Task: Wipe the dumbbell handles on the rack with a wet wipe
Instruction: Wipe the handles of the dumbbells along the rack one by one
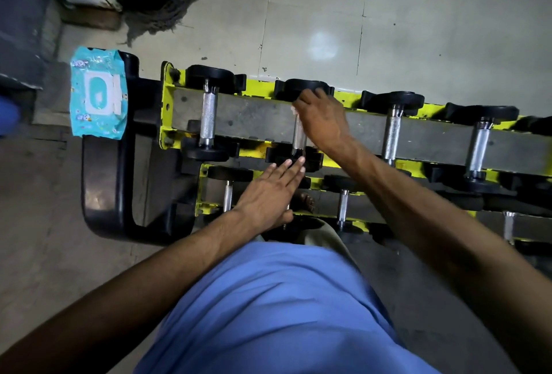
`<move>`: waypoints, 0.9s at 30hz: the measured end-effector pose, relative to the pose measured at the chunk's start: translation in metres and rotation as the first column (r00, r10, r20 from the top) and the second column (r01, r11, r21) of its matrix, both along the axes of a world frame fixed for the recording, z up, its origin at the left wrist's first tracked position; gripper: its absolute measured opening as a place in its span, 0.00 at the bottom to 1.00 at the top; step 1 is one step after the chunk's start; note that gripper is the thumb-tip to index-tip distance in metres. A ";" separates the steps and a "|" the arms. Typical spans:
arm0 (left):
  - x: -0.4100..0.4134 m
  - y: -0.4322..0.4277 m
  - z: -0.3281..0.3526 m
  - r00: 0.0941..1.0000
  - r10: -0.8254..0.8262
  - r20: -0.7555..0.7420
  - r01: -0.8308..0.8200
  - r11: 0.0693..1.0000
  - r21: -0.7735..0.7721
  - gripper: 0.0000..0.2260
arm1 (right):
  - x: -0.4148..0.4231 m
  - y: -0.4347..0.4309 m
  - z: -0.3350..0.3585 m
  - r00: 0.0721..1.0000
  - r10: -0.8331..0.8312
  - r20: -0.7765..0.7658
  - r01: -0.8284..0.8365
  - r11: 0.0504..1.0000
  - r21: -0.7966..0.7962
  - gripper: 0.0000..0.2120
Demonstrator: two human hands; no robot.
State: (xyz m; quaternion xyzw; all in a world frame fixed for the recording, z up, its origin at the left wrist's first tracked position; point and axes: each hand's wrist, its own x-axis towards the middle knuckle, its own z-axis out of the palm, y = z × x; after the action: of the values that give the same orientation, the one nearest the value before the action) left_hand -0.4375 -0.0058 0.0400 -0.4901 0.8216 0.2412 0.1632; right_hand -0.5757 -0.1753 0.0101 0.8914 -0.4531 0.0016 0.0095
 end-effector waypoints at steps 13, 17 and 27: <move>-0.005 0.005 -0.007 0.997 0.057 -0.053 -0.060 0.997 -0.056 0.43 | 0.019 -0.001 0.027 0.860 0.385 -0.334 -0.250 0.890 0.381 0.09; -0.006 0.008 -0.005 0.992 0.095 -0.078 -0.100 0.993 -0.061 0.41 | 0.022 0.019 0.036 0.905 0.372 -0.206 -0.176 0.770 0.614 0.09; -0.029 0.013 0.006 0.972 0.078 -0.220 -0.105 0.988 -0.114 0.38 | -0.088 0.039 0.061 0.994 -0.109 0.001 0.099 0.907 0.409 0.13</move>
State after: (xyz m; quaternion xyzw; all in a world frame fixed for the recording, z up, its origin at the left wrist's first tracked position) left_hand -0.4669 0.0068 0.0459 -0.5077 0.8244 0.2481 0.0310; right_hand -0.6641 -0.1364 0.0715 0.8484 -0.4902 -0.0828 -0.1821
